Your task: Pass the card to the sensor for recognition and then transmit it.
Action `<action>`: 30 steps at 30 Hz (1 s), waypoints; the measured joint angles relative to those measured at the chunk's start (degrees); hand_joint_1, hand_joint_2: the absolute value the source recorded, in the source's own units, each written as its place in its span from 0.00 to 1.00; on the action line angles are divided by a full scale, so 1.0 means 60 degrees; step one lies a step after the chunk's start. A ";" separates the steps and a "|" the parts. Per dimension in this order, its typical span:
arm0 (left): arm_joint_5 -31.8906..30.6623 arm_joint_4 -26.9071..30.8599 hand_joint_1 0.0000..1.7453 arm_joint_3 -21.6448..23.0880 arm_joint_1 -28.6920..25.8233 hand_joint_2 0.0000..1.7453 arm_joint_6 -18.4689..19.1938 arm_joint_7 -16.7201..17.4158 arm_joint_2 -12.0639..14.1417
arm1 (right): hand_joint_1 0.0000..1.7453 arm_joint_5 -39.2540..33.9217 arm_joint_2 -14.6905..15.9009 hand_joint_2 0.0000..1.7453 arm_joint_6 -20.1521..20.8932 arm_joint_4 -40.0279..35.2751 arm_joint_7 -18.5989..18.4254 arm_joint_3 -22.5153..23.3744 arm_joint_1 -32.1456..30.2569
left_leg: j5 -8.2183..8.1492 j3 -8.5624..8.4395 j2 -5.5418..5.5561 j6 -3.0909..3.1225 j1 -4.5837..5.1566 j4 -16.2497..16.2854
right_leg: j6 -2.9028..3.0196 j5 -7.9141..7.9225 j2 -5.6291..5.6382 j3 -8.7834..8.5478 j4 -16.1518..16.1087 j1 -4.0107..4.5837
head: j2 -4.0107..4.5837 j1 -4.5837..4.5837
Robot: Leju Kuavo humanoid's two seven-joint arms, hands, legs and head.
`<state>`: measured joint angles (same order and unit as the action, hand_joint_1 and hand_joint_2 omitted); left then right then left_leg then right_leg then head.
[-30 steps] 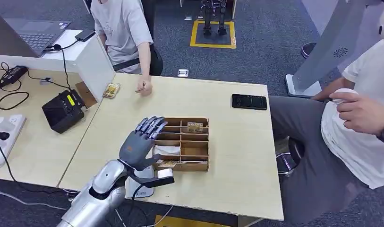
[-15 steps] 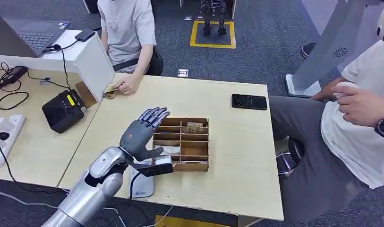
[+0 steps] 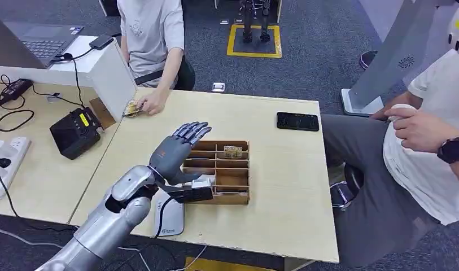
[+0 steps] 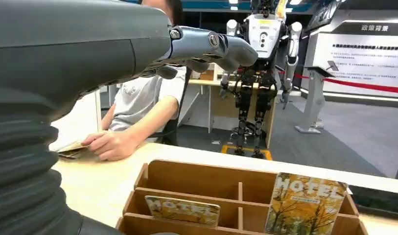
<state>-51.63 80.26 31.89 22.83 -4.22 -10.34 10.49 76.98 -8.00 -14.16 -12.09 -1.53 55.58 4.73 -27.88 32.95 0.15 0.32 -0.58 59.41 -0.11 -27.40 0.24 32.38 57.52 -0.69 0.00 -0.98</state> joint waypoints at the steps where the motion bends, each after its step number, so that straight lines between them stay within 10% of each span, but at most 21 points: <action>1: -0.0022 -0.0018 0.00 0.0047 0.0017 1.00 -0.0004 0.0007 -0.0007 | 0.00 0.0004 0.0000 0.00 -0.0004 0.0000 0.0000 0.0004 -0.0002 | 0.0000 0.0000 0.0000 0.0000 0.0000 0.0000 | 0.0000 0.0000 0.0000 0.0000 0.0000 0.0000 | 0.0000 0.0004; 30: -0.1195 -0.1177 0.00 0.0572 0.0004 1.00 -0.0954 0.0546 -0.0149 | 0.00 0.0164 -0.0004 0.00 0.0000 0.0000 0.0000 0.0015 -0.0002 | 0.0000 0.0000 0.0001 0.0000 0.0000 0.0000 | 0.0000 0.0000 -0.0001 0.0000 0.0000 0.0000 | 0.0000 0.0000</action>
<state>-58.80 73.20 35.32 22.86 -9.95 -7.06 9.60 77.96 -8.02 -14.16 -12.09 -1.53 55.67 4.72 -27.88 32.96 0.15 0.32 -0.59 59.41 -0.11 -27.40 0.23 32.38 57.52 -0.69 0.00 -0.98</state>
